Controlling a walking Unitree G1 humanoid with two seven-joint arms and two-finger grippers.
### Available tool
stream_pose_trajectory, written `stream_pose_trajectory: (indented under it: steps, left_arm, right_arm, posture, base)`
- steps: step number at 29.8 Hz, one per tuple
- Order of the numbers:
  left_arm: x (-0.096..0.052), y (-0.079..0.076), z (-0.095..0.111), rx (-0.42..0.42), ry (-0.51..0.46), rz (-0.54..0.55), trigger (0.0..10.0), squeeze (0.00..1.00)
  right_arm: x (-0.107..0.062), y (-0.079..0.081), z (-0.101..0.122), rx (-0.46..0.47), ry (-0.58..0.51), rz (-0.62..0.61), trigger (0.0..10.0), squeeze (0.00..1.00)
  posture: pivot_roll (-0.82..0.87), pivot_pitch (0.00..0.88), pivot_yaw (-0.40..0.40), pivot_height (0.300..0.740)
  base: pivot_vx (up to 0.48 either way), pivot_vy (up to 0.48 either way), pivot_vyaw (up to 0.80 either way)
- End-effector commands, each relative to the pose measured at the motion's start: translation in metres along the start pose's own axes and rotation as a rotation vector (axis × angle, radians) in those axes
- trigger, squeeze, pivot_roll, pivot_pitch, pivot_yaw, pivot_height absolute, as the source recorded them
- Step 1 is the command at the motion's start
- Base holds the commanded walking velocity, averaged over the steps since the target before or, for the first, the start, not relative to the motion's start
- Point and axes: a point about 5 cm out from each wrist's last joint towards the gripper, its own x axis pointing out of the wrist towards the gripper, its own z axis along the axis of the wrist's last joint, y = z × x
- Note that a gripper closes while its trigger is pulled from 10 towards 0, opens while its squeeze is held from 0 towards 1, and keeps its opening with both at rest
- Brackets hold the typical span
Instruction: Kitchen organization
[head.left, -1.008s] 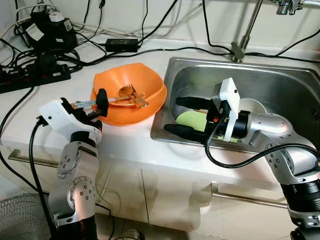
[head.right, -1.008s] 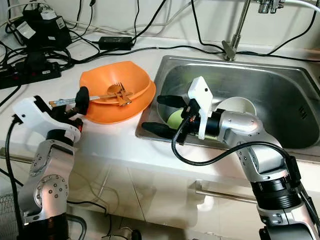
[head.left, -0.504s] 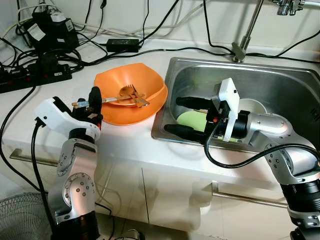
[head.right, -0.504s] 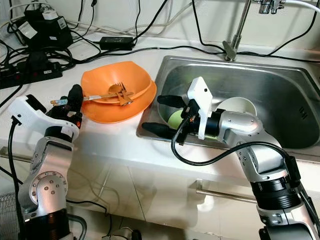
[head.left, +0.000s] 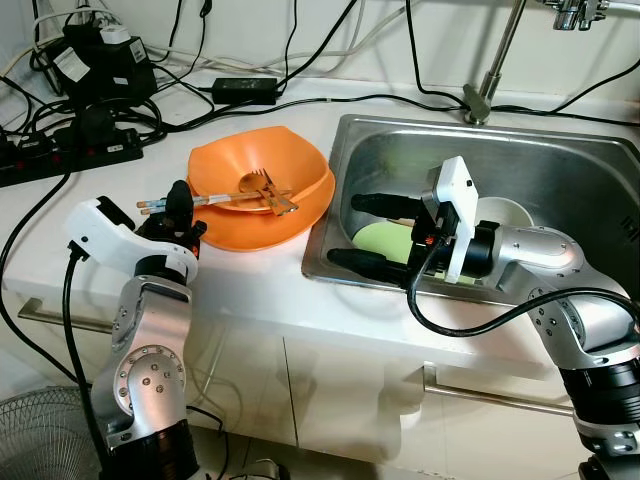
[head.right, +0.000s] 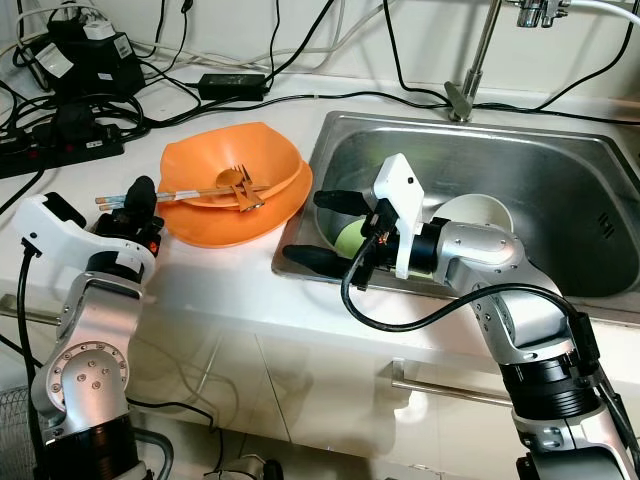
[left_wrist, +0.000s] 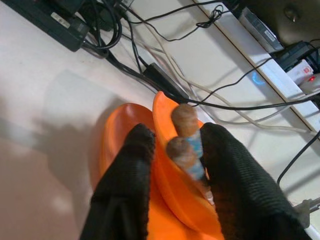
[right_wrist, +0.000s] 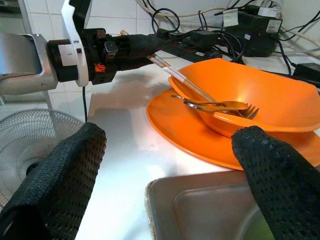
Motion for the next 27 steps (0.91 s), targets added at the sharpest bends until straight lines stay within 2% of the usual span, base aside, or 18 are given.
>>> stream_pose_trajectory:
  steps: [1,6,11,14,20,23,27]
  left_arm:
    - [0.001,-0.004,0.006,-0.027,-0.013,0.006,0.0,0.00]
    - [0.005,-0.007,0.016,-0.045,-0.030,0.008,0.0,0.00]
    - [0.009,-0.020,0.034,-0.040,-0.061,-0.013,0.0,0.00]
    - [0.010,-0.021,0.036,-0.039,-0.061,-0.012,0.0,0.00]
    - [0.011,-0.023,0.036,-0.133,-0.033,0.010,0.0,0.00]
    - [0.011,-0.025,0.036,-0.125,-0.030,0.001,0.0,0.00]
    - [0.014,-0.031,0.049,-0.084,-0.070,-0.025,0.0,0.00]
  right_arm:
    - [0.001,0.002,0.000,-0.019,-0.002,0.010,10.0,0.00]
    - [0.002,0.002,0.000,-0.021,-0.002,0.007,10.0,0.00]
    - [0.003,0.000,0.000,-0.026,-0.002,0.004,10.0,0.00]
    - [0.003,0.000,0.000,-0.026,-0.002,0.004,10.0,0.00]
    - [0.005,0.000,-0.001,-0.032,-0.004,0.001,10.0,0.00]
    - [0.005,-0.001,-0.001,-0.033,-0.004,-0.003,10.0,0.00]
    - [0.005,-0.002,-0.002,-0.033,-0.003,-0.005,10.0,0.00]
  posture:
    - [0.00,0.035,0.071,0.740]
    - [0.01,0.033,0.069,0.740]
    - [0.01,0.029,0.066,0.740]
    - [0.01,0.028,0.066,0.740]
    - [0.02,0.022,0.070,0.740]
    - [0.01,0.022,0.070,0.740]
    - [0.02,0.020,0.069,0.740]
  base:
    - [0.000,0.000,0.00]
    - [0.000,0.000,0.00]
    - [0.000,0.000,0.00]
    - [0.000,0.000,0.00]
    - [0.000,0.000,0.00]
    - [0.000,0.000,0.00]
    - [0.000,0.000,0.00]
